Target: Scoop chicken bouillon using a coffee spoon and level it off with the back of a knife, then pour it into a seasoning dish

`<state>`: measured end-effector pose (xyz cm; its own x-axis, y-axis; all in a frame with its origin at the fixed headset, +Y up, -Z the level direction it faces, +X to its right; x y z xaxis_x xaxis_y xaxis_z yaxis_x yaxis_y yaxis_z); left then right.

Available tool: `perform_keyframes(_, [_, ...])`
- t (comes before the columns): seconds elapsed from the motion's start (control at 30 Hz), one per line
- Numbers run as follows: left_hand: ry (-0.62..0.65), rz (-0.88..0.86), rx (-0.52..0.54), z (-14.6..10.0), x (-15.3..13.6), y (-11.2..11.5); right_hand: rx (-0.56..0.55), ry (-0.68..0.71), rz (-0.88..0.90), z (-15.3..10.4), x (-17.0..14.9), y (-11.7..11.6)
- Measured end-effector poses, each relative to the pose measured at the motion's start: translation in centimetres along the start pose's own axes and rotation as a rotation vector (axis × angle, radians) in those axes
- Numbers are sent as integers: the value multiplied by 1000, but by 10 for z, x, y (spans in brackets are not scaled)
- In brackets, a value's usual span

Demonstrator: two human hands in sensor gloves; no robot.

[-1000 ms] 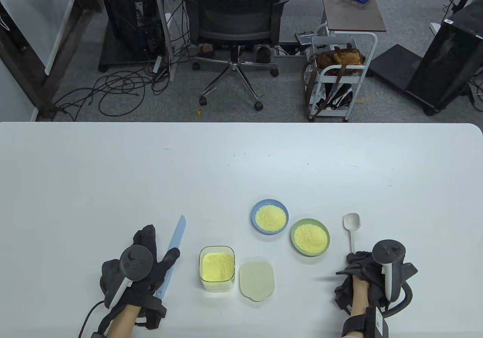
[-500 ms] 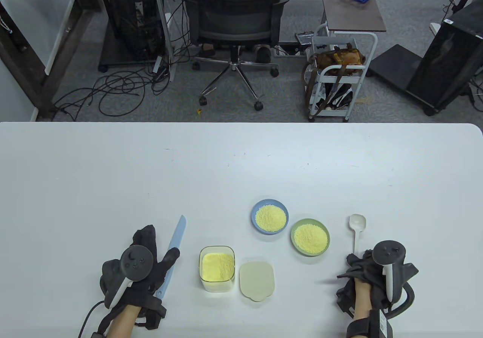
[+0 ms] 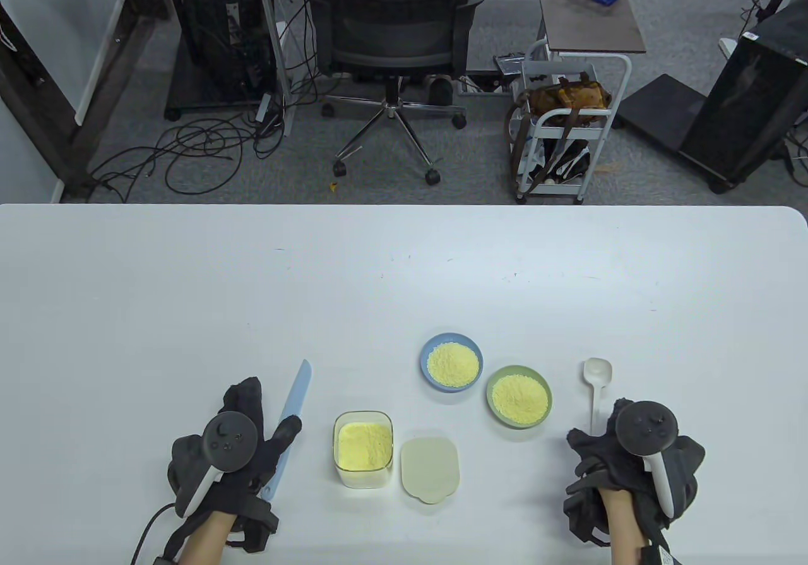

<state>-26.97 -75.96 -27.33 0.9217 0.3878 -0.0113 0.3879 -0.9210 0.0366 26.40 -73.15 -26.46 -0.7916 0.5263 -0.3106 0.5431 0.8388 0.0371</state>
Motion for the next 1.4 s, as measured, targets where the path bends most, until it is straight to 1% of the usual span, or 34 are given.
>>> perform_keyframes(0.07, [3, 4, 0, -1, 1, 0, 23, 108, -51, -7, 27, -5])
perform_keyframes(0.13, [5, 7, -2, -1, 1, 0, 65, 175, -115, -14, 47, -14])
perform_keyframes(0.23, [5, 12, -10, -2, 1, 1, 173, 318, -183, -27, 82, -38])
perform_keyframes(0.37, [5, 11, -18, -2, 2, 1, 351, 451, -303, -46, 118, -77])
perform_keyframes(0.47, [5, 11, -22, -3, 2, 1, 458, 513, -372, -58, 137, -108])
perform_keyframes(0.57, [3, 10, -27, -3, 2, 1, 548, 539, -423, -65, 149, -137])
perform_keyframes(0.6, [4, 10, -33, -3, 2, 2, 589, 526, -431, -66, 151, -148])
perform_keyframes(0.67, [5, 13, -42, -3, 2, 2, 628, 511, -426, -65, 152, -163])
perform_keyframes(0.77, [6, 14, -42, -4, 3, 2, 635, 500, -441, -62, 155, -178])
perform_keyframes(0.87, [5, 6, -49, -3, 3, 3, 643, 475, -476, -56, 154, -187])
perform_keyframes(0.93, [5, 7, -57, -3, 3, 4, 622, 467, -486, -54, 155, -189])
perform_keyframes(1.0, [5, 9, -60, -3, 3, 4, 644, 465, -467, -52, 155, -192])
perform_keyframes(1.07, [4, 6, -62, -3, 3, 4, 662, 458, -457, -51, 154, -193])
perform_keyframes(1.13, [6, 6, -62, -3, 3, 4, 648, 461, -452, -49, 154, -191])
perform_keyframes(1.23, [8, 7, -62, -3, 4, 4, 660, 451, -435, -48, 154, -192])
perform_keyframes(1.33, [6, 1, -68, -3, 4, 5, 613, 464, -439, -47, 155, -188])
perform_keyframes(1.4, [7, -3, -64, -3, 4, 4, 569, 473, -446, -46, 156, -179])
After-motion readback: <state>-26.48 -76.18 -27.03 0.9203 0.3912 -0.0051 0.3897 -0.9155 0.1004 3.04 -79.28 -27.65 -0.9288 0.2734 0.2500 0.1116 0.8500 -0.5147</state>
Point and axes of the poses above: the tracker on the back of each hand, its own x axis roughly to the thumb side, its own z axis roughly from the wrist to the fingertips, y = z × x, the point moved 4 cm from there along z, roughly from the wrist to the fingertips, and after that the axes turned 6 degrees about y, right-handed, at the moved point
